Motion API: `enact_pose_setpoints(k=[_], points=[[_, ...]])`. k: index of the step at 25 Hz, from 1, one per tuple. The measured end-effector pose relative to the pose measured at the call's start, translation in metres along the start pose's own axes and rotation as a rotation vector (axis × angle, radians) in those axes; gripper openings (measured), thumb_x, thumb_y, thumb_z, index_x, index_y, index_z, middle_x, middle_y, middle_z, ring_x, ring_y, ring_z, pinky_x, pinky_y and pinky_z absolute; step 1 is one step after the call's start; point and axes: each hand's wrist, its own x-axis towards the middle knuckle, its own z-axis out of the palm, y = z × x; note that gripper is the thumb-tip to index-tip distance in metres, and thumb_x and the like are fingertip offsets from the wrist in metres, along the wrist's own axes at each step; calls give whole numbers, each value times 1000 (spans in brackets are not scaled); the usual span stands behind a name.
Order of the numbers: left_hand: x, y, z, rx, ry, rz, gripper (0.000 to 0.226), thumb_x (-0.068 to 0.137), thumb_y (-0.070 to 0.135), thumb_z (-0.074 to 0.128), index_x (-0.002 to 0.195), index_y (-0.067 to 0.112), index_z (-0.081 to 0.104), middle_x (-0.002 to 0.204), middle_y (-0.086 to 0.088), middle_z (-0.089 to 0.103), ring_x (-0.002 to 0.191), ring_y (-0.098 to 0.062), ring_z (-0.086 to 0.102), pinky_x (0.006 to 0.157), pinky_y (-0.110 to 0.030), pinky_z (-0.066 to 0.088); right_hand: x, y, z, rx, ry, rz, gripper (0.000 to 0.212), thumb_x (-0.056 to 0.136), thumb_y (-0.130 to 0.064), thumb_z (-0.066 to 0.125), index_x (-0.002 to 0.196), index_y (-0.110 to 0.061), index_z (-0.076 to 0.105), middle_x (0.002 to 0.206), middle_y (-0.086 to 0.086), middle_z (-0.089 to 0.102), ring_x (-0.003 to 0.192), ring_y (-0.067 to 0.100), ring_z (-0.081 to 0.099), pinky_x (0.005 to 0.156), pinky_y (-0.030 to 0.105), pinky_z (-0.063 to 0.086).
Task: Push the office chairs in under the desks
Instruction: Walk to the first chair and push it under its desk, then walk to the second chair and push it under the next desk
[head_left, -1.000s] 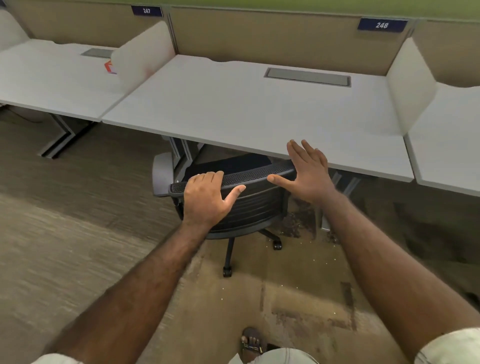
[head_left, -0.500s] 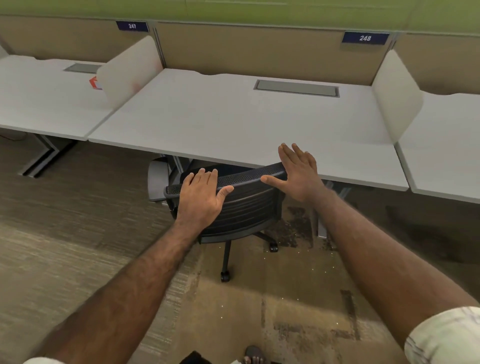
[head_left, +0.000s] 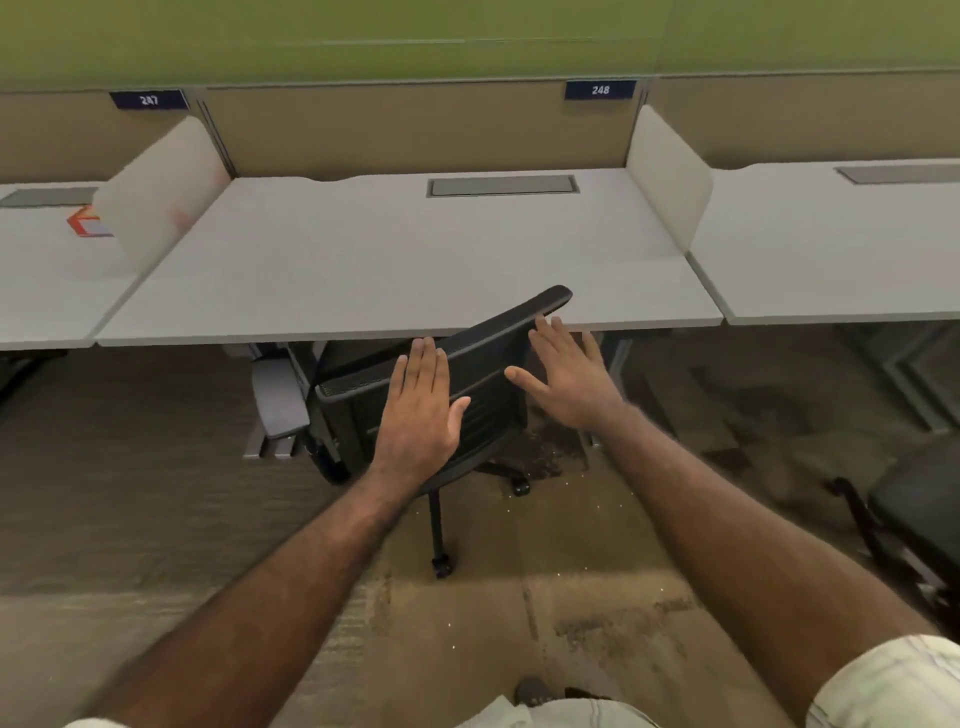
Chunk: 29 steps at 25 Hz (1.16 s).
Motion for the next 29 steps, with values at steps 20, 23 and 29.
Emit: enact_pose_setpoints(k=[20,23,29], points=[[-129,340,-6,-465,-184,900,80,110,50,38,166,-3,16,176,-23,5,165,-33,-1,135,-47,3,-444,109,12,-100,287,929,77,111,-63,40,169,-14,33,181,2,20,168,17,4,135,52,0],[-148,405,-14,-488,-208,1019,79,111,50,36,166,-2,13,176,-22,2,165,-32,-4,135,-46,1,-507,132,5,-115,302,1072,81,108,-67,33,170,-15,31,181,3,20,169,19,5,135,54,2],[-188,540,-26,-480,-278,1237,80,111,55,26,167,3,4,177,-19,-8,164,-30,-14,135,-46,-2,-625,186,-4,-123,303,1293,80,109,-64,44,171,-17,25,182,2,14,169,19,0,135,56,0]])
